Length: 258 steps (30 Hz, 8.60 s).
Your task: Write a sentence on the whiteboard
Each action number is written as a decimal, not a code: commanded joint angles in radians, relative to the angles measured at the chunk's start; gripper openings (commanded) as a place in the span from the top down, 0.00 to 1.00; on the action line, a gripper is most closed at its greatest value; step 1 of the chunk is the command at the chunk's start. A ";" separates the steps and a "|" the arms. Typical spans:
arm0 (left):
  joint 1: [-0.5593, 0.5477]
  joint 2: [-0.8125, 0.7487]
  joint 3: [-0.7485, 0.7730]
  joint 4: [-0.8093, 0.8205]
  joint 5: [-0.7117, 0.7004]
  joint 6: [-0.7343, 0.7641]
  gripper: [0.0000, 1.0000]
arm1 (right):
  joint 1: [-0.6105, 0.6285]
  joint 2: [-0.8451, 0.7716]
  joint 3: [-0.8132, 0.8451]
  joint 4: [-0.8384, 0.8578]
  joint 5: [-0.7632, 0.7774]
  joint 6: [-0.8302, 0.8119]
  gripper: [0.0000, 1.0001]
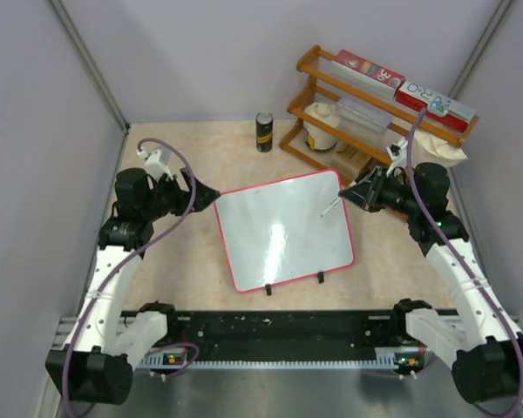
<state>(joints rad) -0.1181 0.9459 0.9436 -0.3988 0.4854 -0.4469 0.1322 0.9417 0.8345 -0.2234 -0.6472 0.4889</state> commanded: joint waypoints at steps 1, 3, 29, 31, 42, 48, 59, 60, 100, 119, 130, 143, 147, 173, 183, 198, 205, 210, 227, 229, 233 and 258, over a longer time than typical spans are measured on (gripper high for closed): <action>0.112 -0.055 -0.109 0.069 0.228 -0.082 0.16 | -0.006 -0.037 0.041 0.006 0.012 -0.027 1.00; 0.190 -0.070 -0.138 0.090 0.266 -0.099 0.16 | -0.006 -0.040 0.038 0.002 0.012 -0.033 1.00; 0.301 -0.059 -0.295 0.330 0.572 -0.024 0.15 | 0.147 -0.061 0.110 0.007 0.148 -0.088 1.00; 0.301 -0.070 -0.299 0.313 0.558 -0.015 0.15 | 0.231 -0.060 0.120 0.007 0.213 -0.134 1.00; 0.302 -0.082 -0.328 0.298 0.598 0.030 0.15 | 0.438 -0.026 0.153 0.062 0.382 -0.240 1.00; 0.302 -0.087 -0.332 0.310 0.591 0.027 0.15 | 0.451 -0.006 0.161 0.096 0.373 -0.195 1.00; 0.301 -0.093 -0.331 0.325 0.598 0.004 0.15 | 0.452 -0.020 0.152 0.102 0.368 -0.174 1.00; 0.301 -0.096 -0.335 0.324 0.596 0.004 0.15 | 0.454 -0.023 0.152 0.102 0.370 -0.176 1.00; 0.302 -0.006 -0.338 0.244 0.535 0.021 0.17 | 0.454 0.028 0.144 0.159 0.334 -0.185 1.00; 0.195 0.244 -0.313 0.615 0.490 -0.139 0.23 | 0.452 0.080 0.152 0.197 0.334 -0.174 1.00; 0.156 0.360 -0.255 0.692 0.545 -0.108 0.37 | 0.452 0.100 0.152 0.205 0.342 -0.184 1.00; 0.144 0.373 -0.256 0.598 0.578 0.002 0.53 | 0.454 0.121 0.134 0.265 0.319 -0.168 1.00; 0.140 0.375 -0.262 0.600 0.584 0.002 0.68 | 0.468 0.123 0.129 0.279 0.313 -0.171 1.00; 0.140 0.258 -0.289 0.477 0.529 0.043 1.00 | 0.679 0.187 0.038 0.530 0.554 -0.268 1.00; 0.140 0.271 -0.282 0.450 0.513 0.062 1.00 | 0.698 0.227 0.038 0.579 0.616 -0.251 1.00; 0.140 0.266 -0.279 0.423 0.499 0.077 1.00 | 0.733 0.321 0.089 0.627 0.675 -0.223 1.00; 0.140 0.263 -0.281 0.425 0.501 0.076 1.00 | 0.745 0.361 0.124 0.656 0.672 -0.214 1.00; 0.138 0.261 -0.282 0.425 0.502 0.074 1.00 | 0.754 0.394 0.144 0.668 0.679 -0.208 1.00; 0.140 0.261 -0.290 0.425 0.493 0.074 1.00 | 0.758 0.453 0.144 0.648 0.704 -0.205 1.00; 0.138 0.263 -0.290 0.425 0.495 0.074 1.00 | 0.758 0.448 0.130 0.645 0.701 -0.205 1.00; 0.141 0.260 -0.290 0.426 0.495 0.076 1.00 | 0.758 0.428 0.106 0.638 0.692 -0.213 1.00; 0.140 0.272 -0.290 0.433 0.495 0.076 1.00 | 0.765 0.373 0.006 0.596 0.624 -0.211 1.00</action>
<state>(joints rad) 0.0208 1.2198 0.6655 0.0410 1.0752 -0.4610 0.8810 1.3415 0.8612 0.3923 -0.0017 0.2844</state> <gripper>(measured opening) 0.056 0.055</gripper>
